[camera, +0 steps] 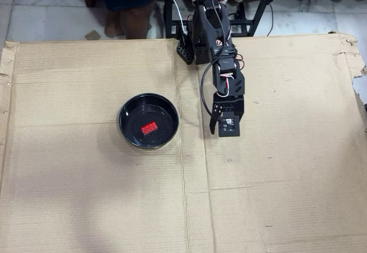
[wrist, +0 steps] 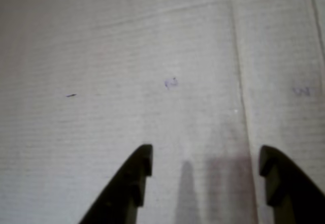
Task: Grasp a lego block and put it in the bin.
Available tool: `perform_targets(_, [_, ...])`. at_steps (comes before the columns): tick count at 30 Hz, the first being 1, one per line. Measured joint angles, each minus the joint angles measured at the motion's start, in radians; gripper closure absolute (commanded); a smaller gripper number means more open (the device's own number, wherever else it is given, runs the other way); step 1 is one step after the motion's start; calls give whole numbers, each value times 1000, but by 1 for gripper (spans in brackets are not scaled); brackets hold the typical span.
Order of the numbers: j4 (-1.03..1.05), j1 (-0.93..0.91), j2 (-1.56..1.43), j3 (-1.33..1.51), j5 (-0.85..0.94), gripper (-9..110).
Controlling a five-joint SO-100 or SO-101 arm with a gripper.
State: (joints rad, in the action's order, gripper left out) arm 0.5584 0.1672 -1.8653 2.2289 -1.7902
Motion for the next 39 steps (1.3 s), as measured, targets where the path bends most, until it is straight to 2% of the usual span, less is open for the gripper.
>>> perform_targets(6, [-362, 0, -172, 367, 0, 77])
perform_targets(13, [-460, 0, -301, 571, 0, 77])
perform_targets(19, [-462, 0, -437, 713, 0, 77])
perform_targets(29, [-446, 0, -842, 985, 3, 77])
perform_targets(39, [-118, 0, -1111, 1005, 3, 77])
